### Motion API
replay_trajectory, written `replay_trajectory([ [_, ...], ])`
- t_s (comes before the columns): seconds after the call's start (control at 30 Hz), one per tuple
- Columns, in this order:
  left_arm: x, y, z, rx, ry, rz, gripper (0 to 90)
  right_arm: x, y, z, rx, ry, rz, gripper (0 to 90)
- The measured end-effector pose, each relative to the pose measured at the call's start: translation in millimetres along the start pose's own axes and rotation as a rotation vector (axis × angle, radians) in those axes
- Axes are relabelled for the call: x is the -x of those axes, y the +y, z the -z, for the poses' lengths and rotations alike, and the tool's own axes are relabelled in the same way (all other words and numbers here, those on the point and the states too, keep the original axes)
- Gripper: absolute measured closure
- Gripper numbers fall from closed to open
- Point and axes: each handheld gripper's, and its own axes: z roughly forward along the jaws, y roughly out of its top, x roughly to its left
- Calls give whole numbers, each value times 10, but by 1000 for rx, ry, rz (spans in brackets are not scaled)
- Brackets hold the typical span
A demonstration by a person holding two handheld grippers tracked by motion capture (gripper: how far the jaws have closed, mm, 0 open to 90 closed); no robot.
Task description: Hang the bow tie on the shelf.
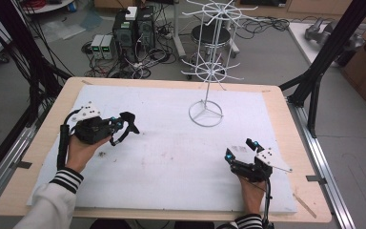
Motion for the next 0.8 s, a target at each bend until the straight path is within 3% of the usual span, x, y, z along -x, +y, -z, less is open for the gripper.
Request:
replay_trajectory([
  [0.07, 40, 85, -8, 14, -30, 5, 866, -5, 0, 2, -3, 2, -6, 103],
  [0.17, 85, 147, -15, 22, -43, -8, 866, 0, 0, 0, 0, 1, -2, 103],
  [0.8, 410, 690, -276, 84, -90, -82, 866, 0, 0, 0, 1, 0, -3, 103],
])
